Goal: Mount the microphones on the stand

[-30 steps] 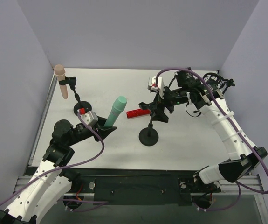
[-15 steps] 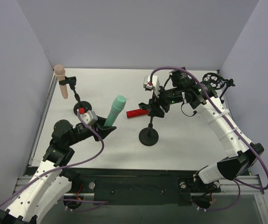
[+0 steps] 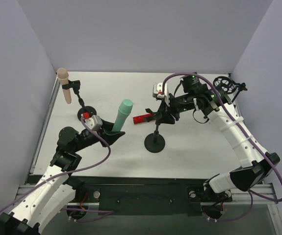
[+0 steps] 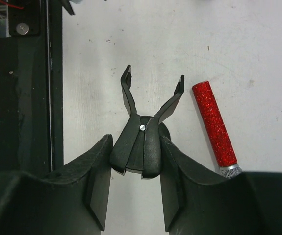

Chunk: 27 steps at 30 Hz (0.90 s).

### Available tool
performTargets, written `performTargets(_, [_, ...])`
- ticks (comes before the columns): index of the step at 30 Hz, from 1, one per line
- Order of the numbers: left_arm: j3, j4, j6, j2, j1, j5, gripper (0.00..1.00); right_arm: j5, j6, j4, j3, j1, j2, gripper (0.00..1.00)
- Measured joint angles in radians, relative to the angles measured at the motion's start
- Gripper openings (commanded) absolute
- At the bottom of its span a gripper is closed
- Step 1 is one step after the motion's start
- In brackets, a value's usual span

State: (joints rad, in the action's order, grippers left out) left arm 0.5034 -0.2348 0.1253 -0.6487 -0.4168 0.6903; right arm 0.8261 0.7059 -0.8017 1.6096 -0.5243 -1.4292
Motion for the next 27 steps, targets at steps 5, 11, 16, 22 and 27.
performTargets(5, [-0.051, -0.233, 0.143, -0.128, -0.005, -0.008, 0.0, 0.044, 0.033, -0.017, -0.002, 0.001, 0.0, 0.38])
performTargets(11, [-0.071, -0.37, 0.181, -0.228, -0.085, -0.124, 0.0, 0.054, 0.02, -0.029, -0.002, 0.013, -0.008, 0.59])
performTargets(16, [-0.071, -0.503, 0.173, -0.319, -0.121, -0.191, 0.0, 0.056, 0.003, -0.038, -0.002, 0.013, -0.027, 0.65])
performTargets(22, [-0.081, -0.61, 0.148, -0.411, -0.147, -0.222, 0.0, 0.063, -0.011, -0.04, -0.005, 0.021, -0.027, 0.74])
performTargets(27, [-0.081, -0.661, 0.13, -0.446, -0.167, -0.225, 0.0, 0.074, -0.026, -0.039, -0.012, 0.027, -0.027, 0.78])
